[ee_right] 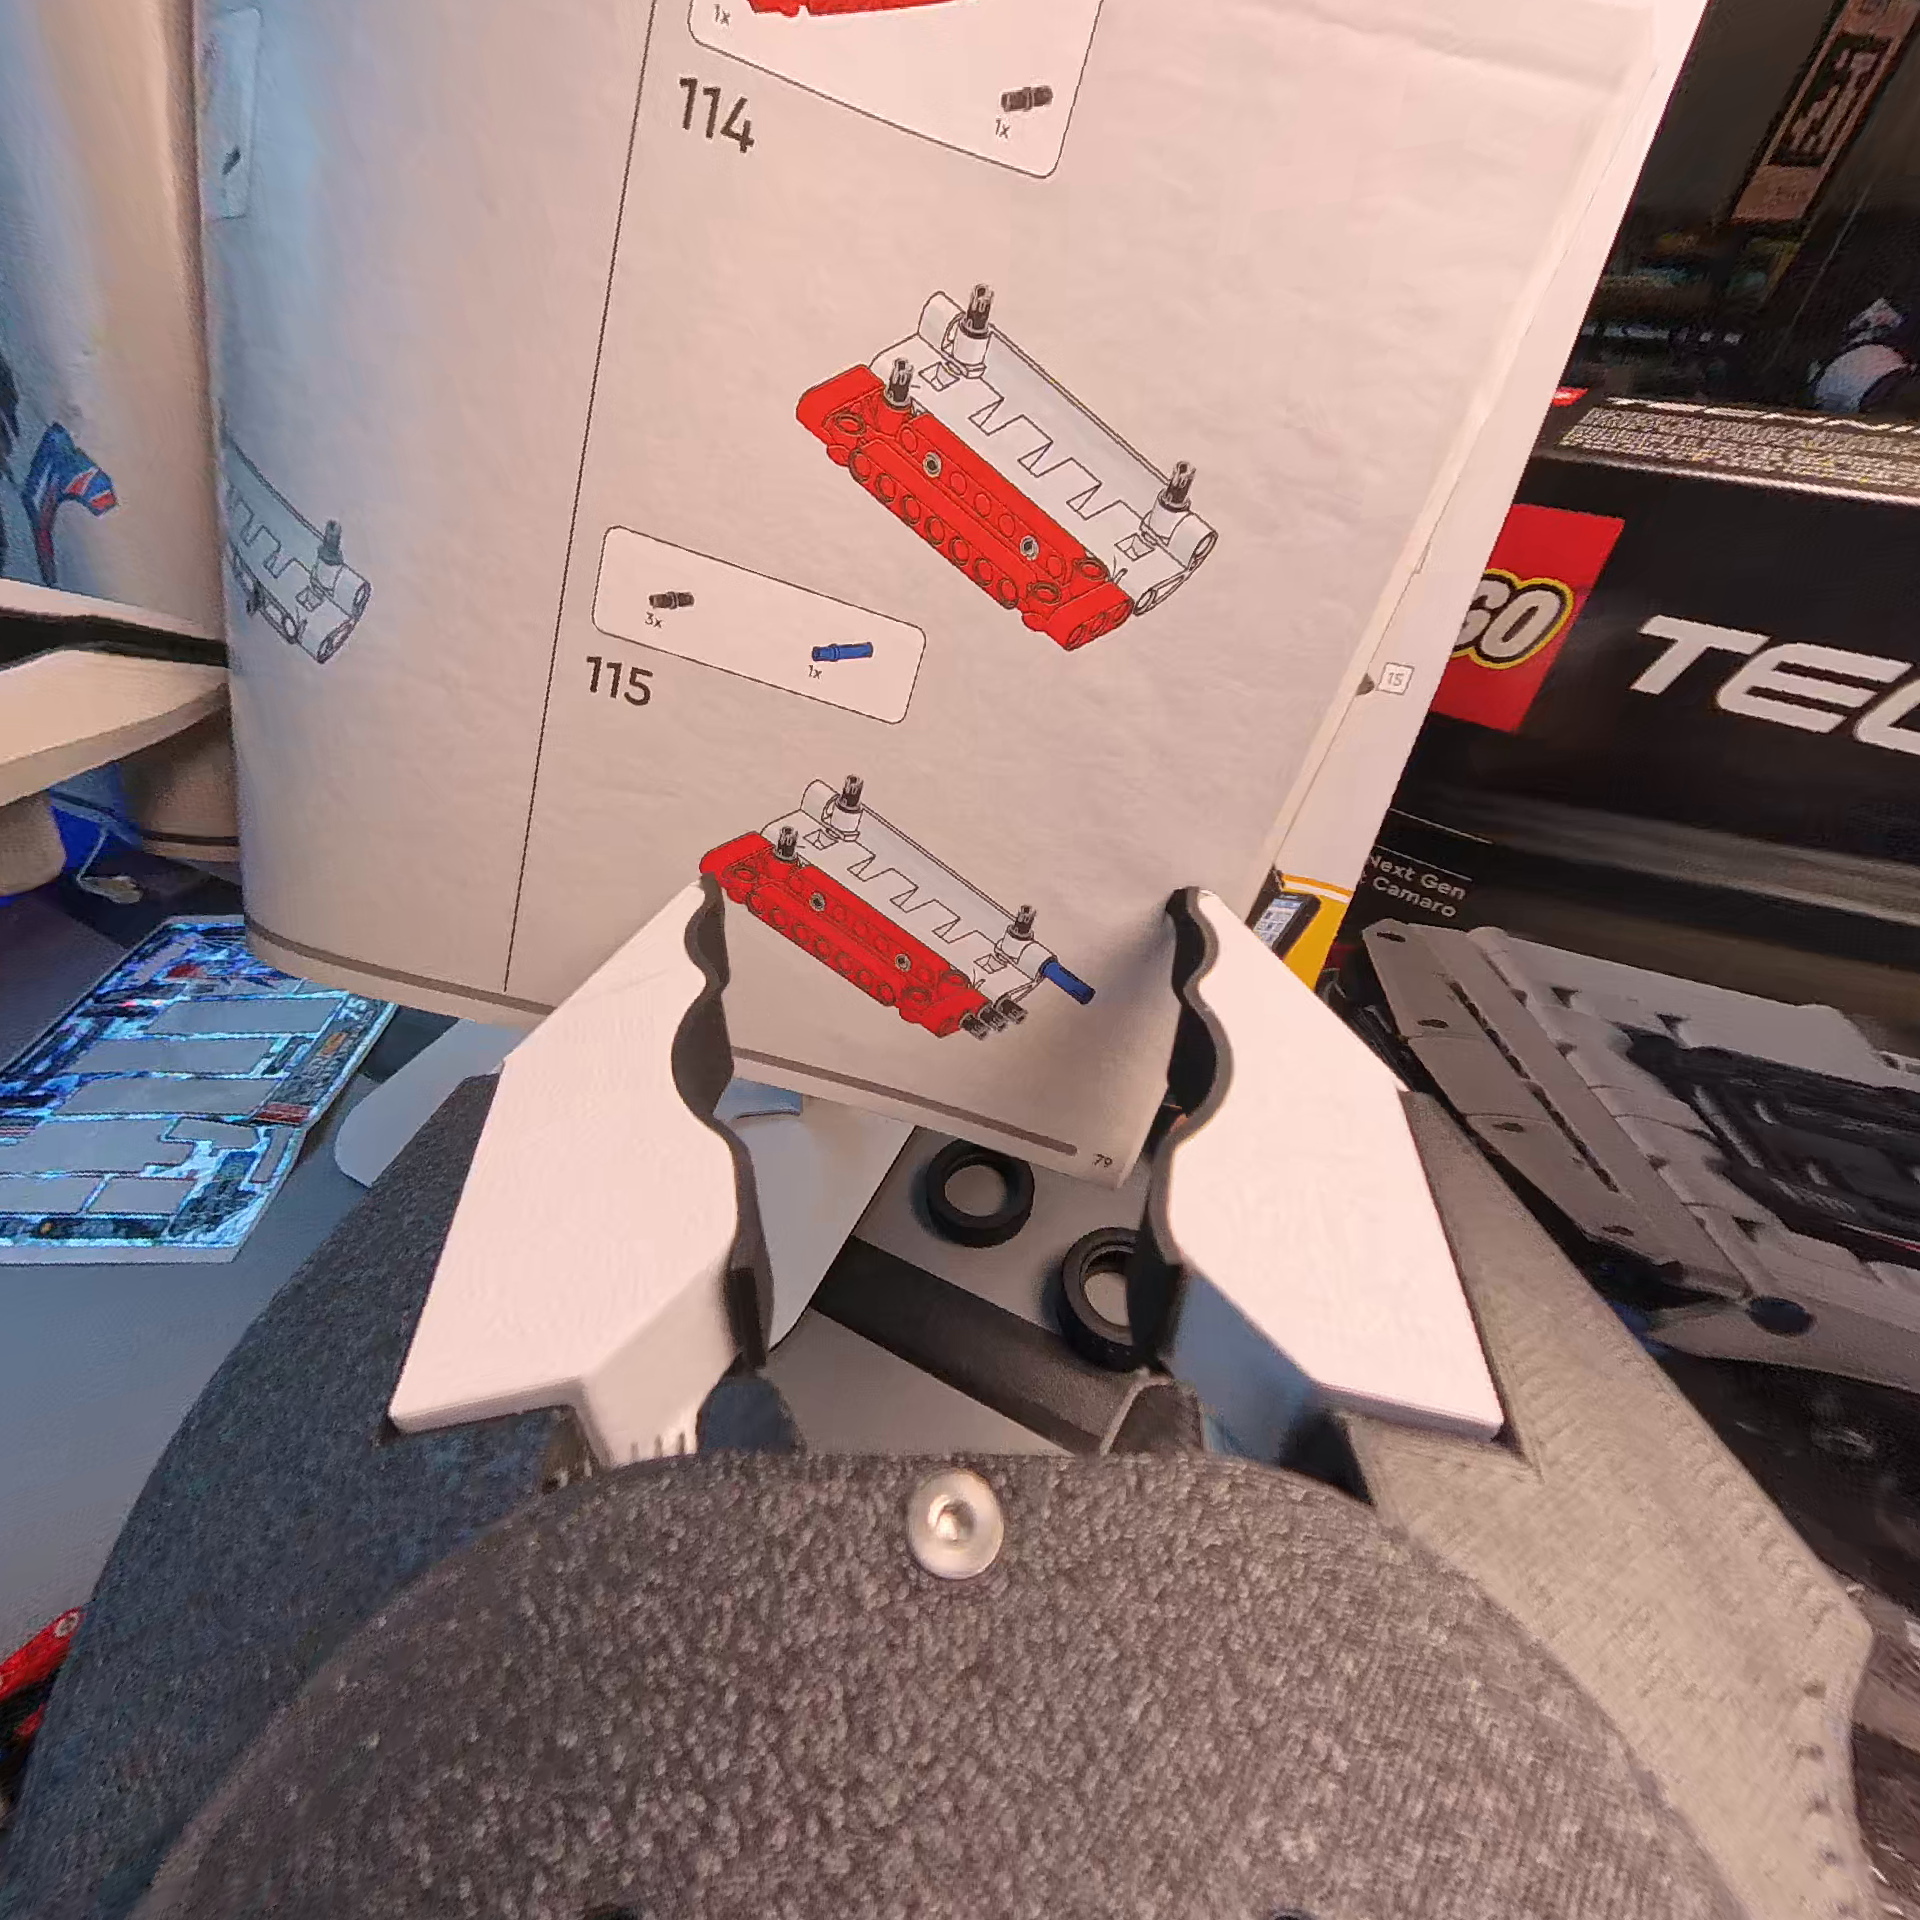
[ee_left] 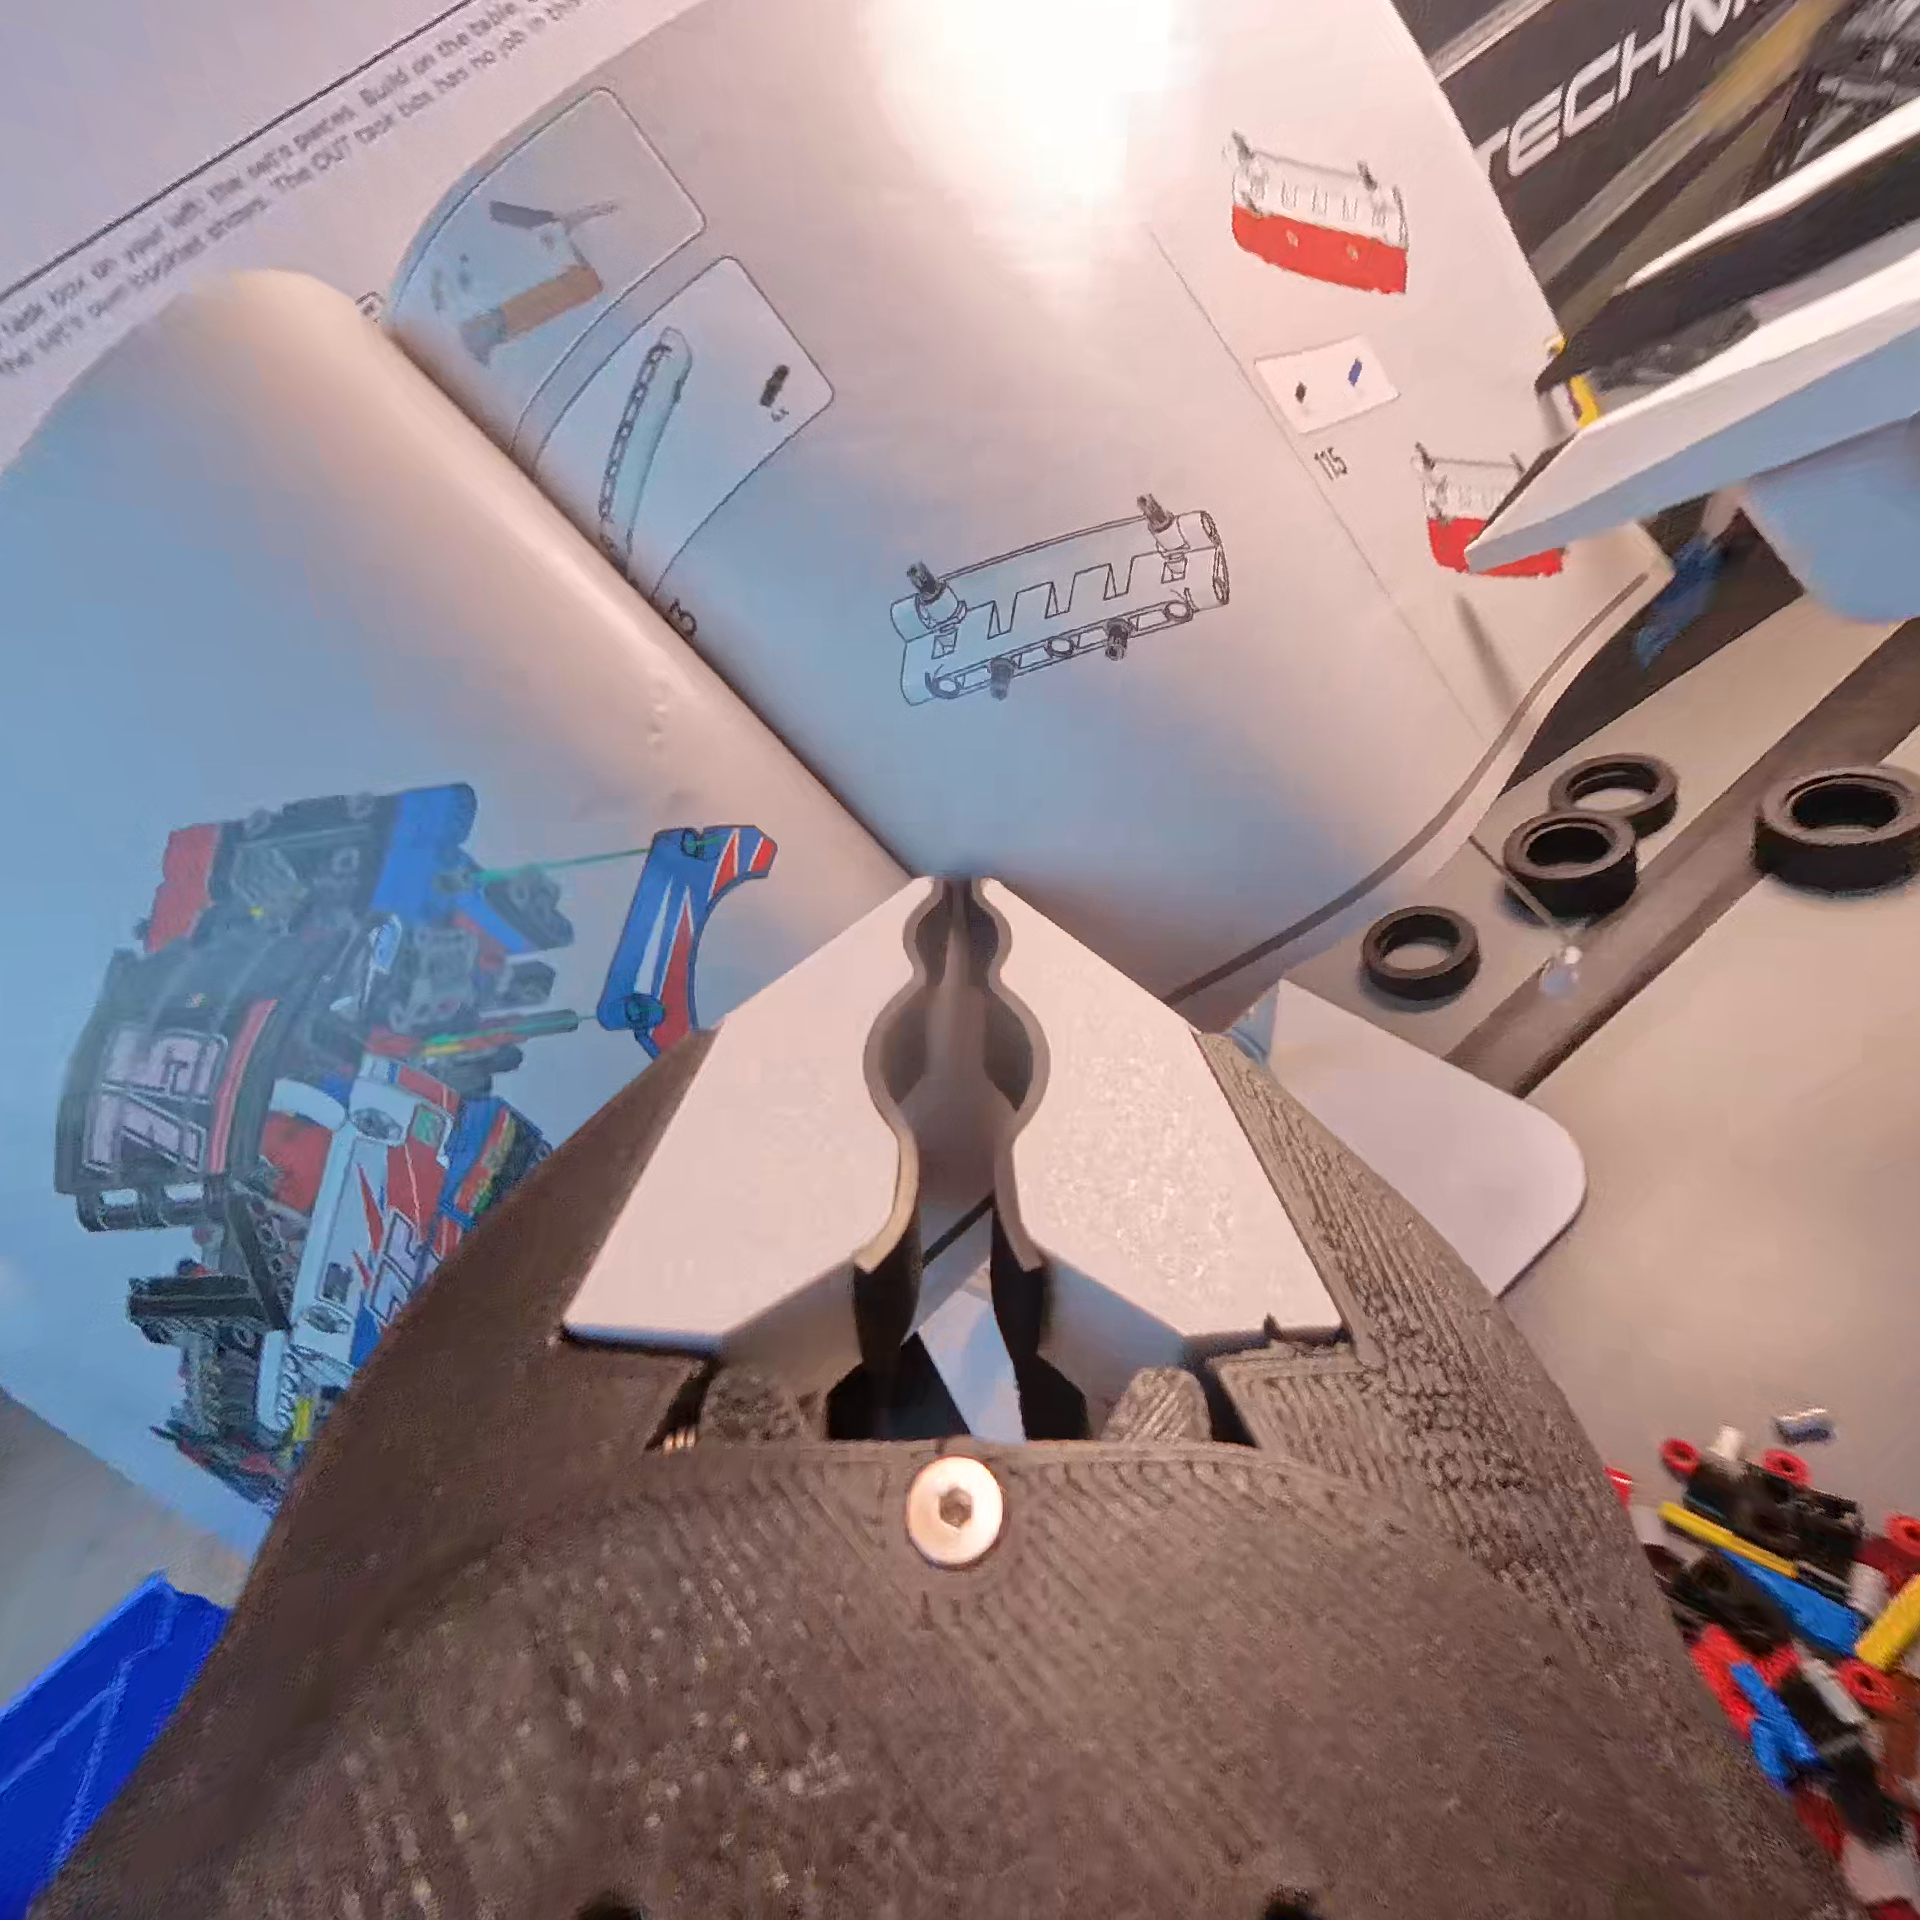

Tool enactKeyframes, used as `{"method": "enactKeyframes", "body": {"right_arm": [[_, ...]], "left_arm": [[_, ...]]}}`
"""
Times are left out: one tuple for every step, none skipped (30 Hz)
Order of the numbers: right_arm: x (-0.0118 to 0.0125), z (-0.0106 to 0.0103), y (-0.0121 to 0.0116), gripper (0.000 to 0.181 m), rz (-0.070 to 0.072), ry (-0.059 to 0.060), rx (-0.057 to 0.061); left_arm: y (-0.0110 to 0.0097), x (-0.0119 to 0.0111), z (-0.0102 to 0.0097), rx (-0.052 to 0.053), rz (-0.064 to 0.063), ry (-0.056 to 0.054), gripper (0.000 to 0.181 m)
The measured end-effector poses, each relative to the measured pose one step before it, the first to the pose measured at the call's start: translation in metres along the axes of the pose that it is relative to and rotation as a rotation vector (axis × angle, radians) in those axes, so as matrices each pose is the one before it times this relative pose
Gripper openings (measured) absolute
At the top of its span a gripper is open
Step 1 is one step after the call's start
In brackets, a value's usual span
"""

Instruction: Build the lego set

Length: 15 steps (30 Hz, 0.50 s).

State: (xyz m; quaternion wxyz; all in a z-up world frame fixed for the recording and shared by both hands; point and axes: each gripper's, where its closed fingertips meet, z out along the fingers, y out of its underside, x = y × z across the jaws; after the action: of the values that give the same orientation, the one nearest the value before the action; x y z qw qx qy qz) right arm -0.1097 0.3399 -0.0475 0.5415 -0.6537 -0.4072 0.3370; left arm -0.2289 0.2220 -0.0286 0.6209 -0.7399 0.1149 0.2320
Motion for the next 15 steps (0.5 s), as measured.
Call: {"method": "enactKeyframes", "body": {"right_arm": [[0.00228, 0.00199, -0.00223, 0.090, -0.0015, 0.0119, 0.0001], [0.00141, 0.00192, -0.00313, 0.096, -0.0046, 0.0046, 0.0001], [0.00000, 0.00222, -0.00377, 0.101, -0.0052, -0.0030, -0.0016], [-0.00090, 0.00273, -0.00336, 0.107, -0.0106, -0.0037, -0.0083], [-0.00104, 0.00339, -0.00306, 0.113, -0.0140, -0.0012, -0.0139], [-0.00127, 0.00366, -0.00222, 0.116, -0.0156, -0.0004, -0.0189], [-0.00038, 0.00355, -0.00106, 0.116, -0.0126, 0.0055, -0.0210], [0.00041, 0.00281, 0.00032, 0.114, -0.0108, 0.0120, -0.0202], [-0.00028, 0.00111, -0.00009, 0.109, -0.0064, 0.0096, -0.0111], [-0.00128, -0.00097, -0.00103, 0.101, -0.0137, 0.0070, 0.0014], [-0.00073, -0.00265, -0.00186, 0.090, -0.0151, 0.0108, 0.0143], [0.00079, -0.00402, -0.00200, 0.075, -0.0112, 0.0168, 0.0193], [0.00218, -0.00466, -0.00144, 0.058, -0.0132, 0.0196, 0.0158], [0.00079, -0.00451, -0.00085, 0.040, -0.0220, 0.0068, 0.0136], [-0.00107, -0.00391, -0.00088, 0.035, -0.0139, -0.0062, 0.0162]], "left_arm": [[0.00032, -0.00034, 0.00357, -0.0126, 0.0449, -0.0135, 0.000], [0.00030, 0.00024, 0.00291, -0.0109, 0.0358, -0.0076, 0.000], [0.00006, 0.00026, 0.00227, -0.0115, 0.0266, -0.0057, 0.000], [0.00004, 0.00034, 0.00190, -0.0120, 0.0189, -0.0030, 0.000], [-0.00010, 0.00067, 0.00137, -0.0076, 0.0128, 0.0011, 0.000], [-0.00024, 0.00059, 0.00078, -0.0029, 0.0068, 0.0023, 0.000], [-0.00005, 0.00019, 0.00016, 0.0009, 0.0027, 0.0012, 0.000], [-0.00003, -0.00021, -0.00034, 0.0034, 0.0002, 0.0004, 0.000], [0.00028, -0.00052, -0.00051, 0.0026, -0.0016, 0.0001, 0.000], [0.00024, 0.00000, -0.00063, 0.0023, -0.0043, 0.0040, 0.000], [0.00006, 0.00042, -0.00059, 0.0014, -0.0046, 0.0054, 0.000], [0.00005, 0.00045, -0.00039, -0.0009, -0.0003, 0.0041, 0.000], [0.00008, 0.00022, -0.00017, -0.0007, 0.0025, 0.0013, 0.000], [-0.00011, 0.00031, -0.00010, -0.0005, 0.0014, 0.0012, 0.000], [-0.00009, 0.00027, -0.00030, -0.0015, -0.0001, 0.0011, 0.000]]}}
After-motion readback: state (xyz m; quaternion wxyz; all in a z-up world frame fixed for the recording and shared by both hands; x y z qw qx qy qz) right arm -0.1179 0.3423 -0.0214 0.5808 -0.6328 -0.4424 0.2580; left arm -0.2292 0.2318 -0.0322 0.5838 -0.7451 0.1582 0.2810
